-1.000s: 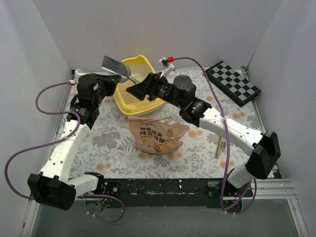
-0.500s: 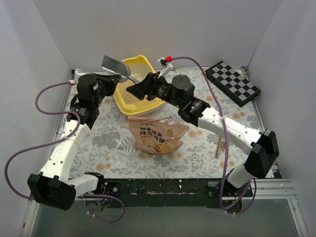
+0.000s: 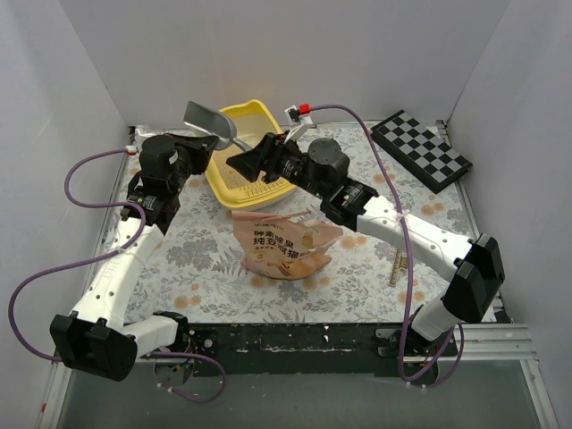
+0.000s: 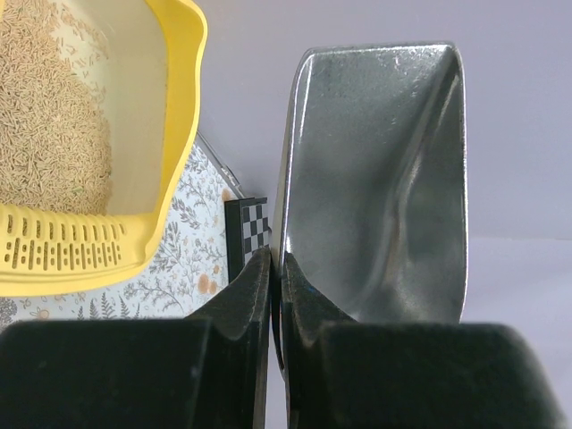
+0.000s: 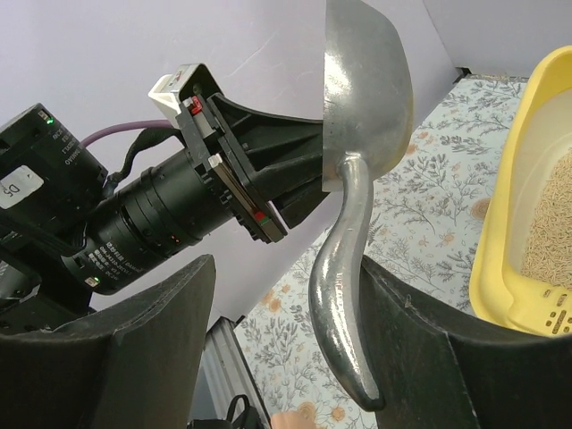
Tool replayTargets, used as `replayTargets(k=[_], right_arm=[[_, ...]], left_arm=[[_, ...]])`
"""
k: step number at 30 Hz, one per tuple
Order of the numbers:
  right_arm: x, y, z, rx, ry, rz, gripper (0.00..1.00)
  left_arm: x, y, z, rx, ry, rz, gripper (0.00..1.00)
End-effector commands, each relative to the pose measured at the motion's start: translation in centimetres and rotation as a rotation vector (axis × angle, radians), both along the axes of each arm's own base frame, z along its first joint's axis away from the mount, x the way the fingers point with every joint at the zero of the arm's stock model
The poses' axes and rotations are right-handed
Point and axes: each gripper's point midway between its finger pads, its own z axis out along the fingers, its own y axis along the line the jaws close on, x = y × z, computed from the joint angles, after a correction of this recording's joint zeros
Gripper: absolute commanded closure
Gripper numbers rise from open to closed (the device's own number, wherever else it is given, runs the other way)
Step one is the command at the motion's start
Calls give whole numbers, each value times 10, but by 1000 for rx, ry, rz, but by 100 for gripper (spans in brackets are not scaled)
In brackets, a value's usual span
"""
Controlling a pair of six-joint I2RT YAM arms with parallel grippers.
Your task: Fill the litter box with clean litter
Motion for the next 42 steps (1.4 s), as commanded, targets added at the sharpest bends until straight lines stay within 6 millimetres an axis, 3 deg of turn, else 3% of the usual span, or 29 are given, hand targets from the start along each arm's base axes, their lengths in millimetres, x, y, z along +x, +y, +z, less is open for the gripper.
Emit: replayTargets(k=[1,10,20,27,34,36,38,42], right_arm=[[-6,-13,51,102,-95,-37,30],[-2,-22,56,134,-93,-121,30],[-3,-13,56,126,-85,-101,33],[-2,-13,55,122,-78,-103,55],[1,-14,55,118,-76,-117,64],[2,-15,54,117,-72,-126,74],[3,-16,54,111,-63,-135,95],[5,-24,57,93,-78,-168,99]], left_arm=[[-9,4,22,-11,-72,11,100],[-11,8,23,-24,-72,37,100],[-10,10,24,-17,-76,47,100],[-11,10,26,-14,-81,45,100],[-11,7,26,-7,-82,30,100],[-13,8,22,-1,-78,31,100],[-14,9,18,11,-73,31,100],[-17,9,7,48,-61,19,100]])
